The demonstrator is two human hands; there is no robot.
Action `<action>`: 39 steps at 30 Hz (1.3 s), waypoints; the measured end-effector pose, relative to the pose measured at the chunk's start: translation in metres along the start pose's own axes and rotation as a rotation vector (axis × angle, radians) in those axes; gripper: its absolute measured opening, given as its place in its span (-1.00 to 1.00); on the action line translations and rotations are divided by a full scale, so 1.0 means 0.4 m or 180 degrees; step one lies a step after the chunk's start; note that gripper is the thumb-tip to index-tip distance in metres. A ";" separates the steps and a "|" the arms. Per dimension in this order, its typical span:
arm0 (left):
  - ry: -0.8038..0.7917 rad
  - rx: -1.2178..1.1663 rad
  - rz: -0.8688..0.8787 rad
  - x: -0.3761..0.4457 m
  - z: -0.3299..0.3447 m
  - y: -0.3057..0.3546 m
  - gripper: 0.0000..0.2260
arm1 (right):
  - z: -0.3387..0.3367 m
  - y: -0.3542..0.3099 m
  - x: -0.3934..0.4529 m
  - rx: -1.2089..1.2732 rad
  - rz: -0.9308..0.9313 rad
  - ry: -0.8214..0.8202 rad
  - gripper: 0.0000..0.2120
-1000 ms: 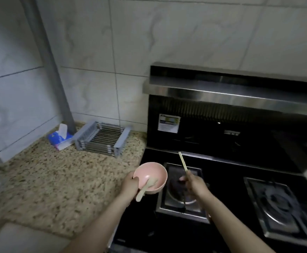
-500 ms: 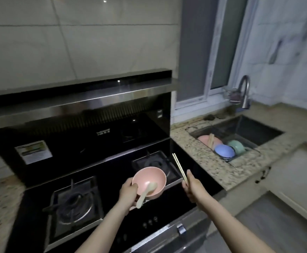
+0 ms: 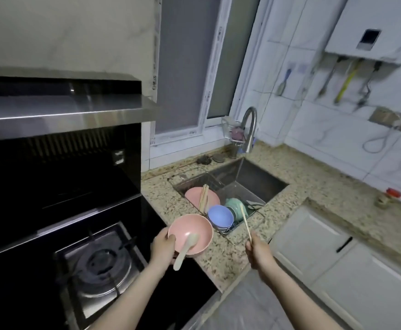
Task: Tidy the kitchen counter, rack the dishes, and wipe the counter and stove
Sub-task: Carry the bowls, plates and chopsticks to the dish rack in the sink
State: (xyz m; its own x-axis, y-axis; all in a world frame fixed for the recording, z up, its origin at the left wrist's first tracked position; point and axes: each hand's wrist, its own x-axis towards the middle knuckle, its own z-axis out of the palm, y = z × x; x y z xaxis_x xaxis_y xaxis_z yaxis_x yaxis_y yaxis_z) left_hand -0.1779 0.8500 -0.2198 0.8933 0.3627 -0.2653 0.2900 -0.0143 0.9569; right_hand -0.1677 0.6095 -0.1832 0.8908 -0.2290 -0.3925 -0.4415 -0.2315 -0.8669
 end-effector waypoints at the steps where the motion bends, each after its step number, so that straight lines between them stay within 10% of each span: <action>1: -0.0037 0.0020 -0.0046 0.019 0.012 0.000 -0.74 | -0.004 -0.008 0.020 -0.0044 0.0009 0.0033 -0.46; 13: 0.0137 0.0214 -0.0253 0.313 0.119 0.022 -0.67 | 0.044 -0.145 0.392 -0.1387 -0.1221 0.0502 -0.49; 27: 0.1573 -0.0237 -0.0548 0.499 0.245 0.006 -0.84 | 0.183 -0.213 0.954 -0.2773 -0.1491 -0.1124 -0.61; 39: 0.2754 -0.0344 -0.0813 0.505 0.339 -0.036 -0.81 | 0.344 -0.168 1.198 -0.5297 -0.4212 -0.2532 -0.67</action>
State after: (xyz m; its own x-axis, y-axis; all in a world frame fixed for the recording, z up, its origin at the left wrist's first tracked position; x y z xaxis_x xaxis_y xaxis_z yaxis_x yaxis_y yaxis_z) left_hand 0.0448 0.7971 -0.3031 0.2238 0.9166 -0.3314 0.3711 0.2343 0.8985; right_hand 0.3036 0.6454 -0.3552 0.3285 0.8684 -0.3715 0.9443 -0.3096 0.1114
